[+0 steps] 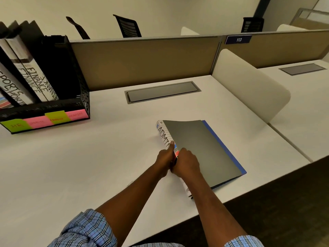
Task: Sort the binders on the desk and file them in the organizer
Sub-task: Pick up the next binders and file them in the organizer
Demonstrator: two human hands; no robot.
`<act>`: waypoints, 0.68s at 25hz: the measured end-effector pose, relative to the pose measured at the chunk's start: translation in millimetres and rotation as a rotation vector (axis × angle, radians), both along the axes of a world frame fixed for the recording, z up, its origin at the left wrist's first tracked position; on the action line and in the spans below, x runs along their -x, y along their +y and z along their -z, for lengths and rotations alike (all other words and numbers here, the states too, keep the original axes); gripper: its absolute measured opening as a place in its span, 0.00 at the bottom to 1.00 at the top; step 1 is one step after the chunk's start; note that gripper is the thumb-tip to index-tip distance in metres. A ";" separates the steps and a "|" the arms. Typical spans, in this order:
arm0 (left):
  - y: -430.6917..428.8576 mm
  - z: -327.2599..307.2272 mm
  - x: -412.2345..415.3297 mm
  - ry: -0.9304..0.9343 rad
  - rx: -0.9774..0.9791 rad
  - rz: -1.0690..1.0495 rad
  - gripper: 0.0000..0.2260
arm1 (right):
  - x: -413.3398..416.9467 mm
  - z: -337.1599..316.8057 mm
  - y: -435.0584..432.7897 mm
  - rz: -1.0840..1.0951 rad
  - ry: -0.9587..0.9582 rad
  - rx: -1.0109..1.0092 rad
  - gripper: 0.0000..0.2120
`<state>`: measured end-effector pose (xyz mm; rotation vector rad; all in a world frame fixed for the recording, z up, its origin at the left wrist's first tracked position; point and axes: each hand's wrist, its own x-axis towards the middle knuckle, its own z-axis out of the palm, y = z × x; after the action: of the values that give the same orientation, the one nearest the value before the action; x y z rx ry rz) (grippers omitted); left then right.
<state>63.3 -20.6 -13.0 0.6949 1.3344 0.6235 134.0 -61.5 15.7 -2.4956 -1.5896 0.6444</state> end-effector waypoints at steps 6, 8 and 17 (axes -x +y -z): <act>4.9 -2.7 18.7 -0.155 -0.011 -0.196 0.25 | 17.8 -11.0 -4.5 -0.057 -0.027 0.019 0.32; 6.7 -6.1 28.9 -0.305 0.035 -0.255 0.24 | 27.7 -15.0 -9.0 -0.092 -0.073 -0.024 0.30; 3.4 -41.5 100.6 -0.333 -0.183 -0.365 0.11 | 83.6 -35.8 -14.3 -0.254 -0.020 -0.224 0.37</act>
<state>-37.3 -17.2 28.4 0.4678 1.1061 1.1162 50.4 -75.8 51.5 -2.1700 -1.8889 0.4388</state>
